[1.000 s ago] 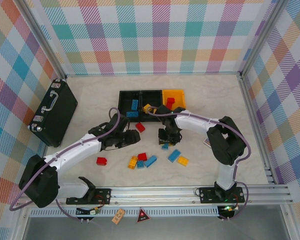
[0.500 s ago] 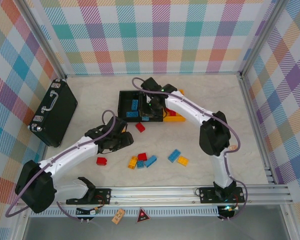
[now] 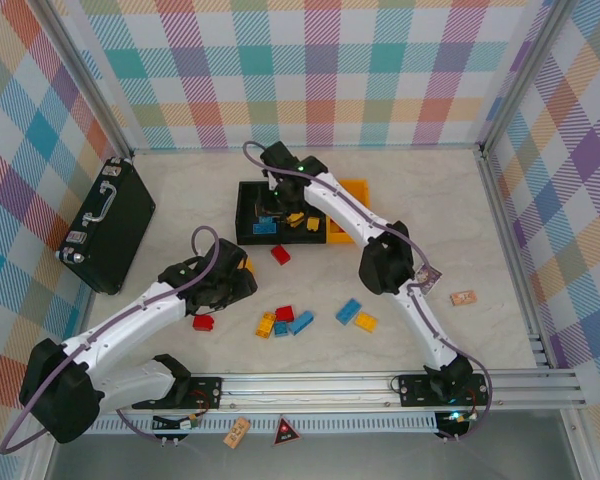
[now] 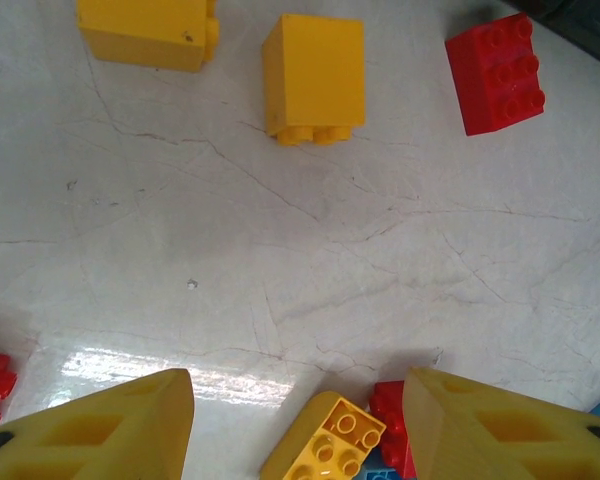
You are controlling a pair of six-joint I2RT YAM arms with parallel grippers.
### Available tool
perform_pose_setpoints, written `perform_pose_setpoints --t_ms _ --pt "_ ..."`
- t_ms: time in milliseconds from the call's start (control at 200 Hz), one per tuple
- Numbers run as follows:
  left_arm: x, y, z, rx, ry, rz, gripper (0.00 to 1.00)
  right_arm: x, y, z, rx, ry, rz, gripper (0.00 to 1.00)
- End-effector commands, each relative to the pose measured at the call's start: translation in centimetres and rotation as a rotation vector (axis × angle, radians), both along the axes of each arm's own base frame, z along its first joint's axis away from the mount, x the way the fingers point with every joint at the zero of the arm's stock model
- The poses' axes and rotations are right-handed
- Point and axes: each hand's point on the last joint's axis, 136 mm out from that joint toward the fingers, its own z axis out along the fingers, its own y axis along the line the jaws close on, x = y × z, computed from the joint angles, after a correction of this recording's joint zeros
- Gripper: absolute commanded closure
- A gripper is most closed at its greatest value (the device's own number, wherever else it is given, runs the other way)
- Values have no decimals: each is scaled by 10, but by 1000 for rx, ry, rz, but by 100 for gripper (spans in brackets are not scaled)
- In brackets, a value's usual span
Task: Sort the legos into containers by color
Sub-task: Place the lego in the container, then pick up the lego from the center of the table.
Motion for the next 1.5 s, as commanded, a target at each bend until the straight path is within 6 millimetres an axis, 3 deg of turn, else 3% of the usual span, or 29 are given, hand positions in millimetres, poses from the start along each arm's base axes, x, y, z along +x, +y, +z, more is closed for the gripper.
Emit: perform_pose_setpoints --t_ms 0,150,260,405,640,850,1035,1215,1495 --pt "-7 12 -3 28 19 32 43 4 13 8 67 -7 23 72" --pt "-9 14 -2 30 15 36 43 8 21 6 101 -6 30 69" --pt "-9 15 -2 30 12 37 43 10 21 4 96 -9 20 56" --pt "-7 13 0 23 7 37 43 9 19 13 95 -24 23 50" --pt "-1 6 0 9 0 28 42 -1 1 51 74 -80 34 51" --pt "9 4 -3 39 8 27 42 -35 -35 82 81 -140 33 52" --pt "22 0 -9 79 39 30 42 -79 -78 74 48 -114 23 52" --pt "45 -2 -16 135 52 35 41 -119 -118 48 13 -60 -20 52" --pt "84 -4 -39 231 92 31 36 -156 -157 16 -36 19 -100 52"
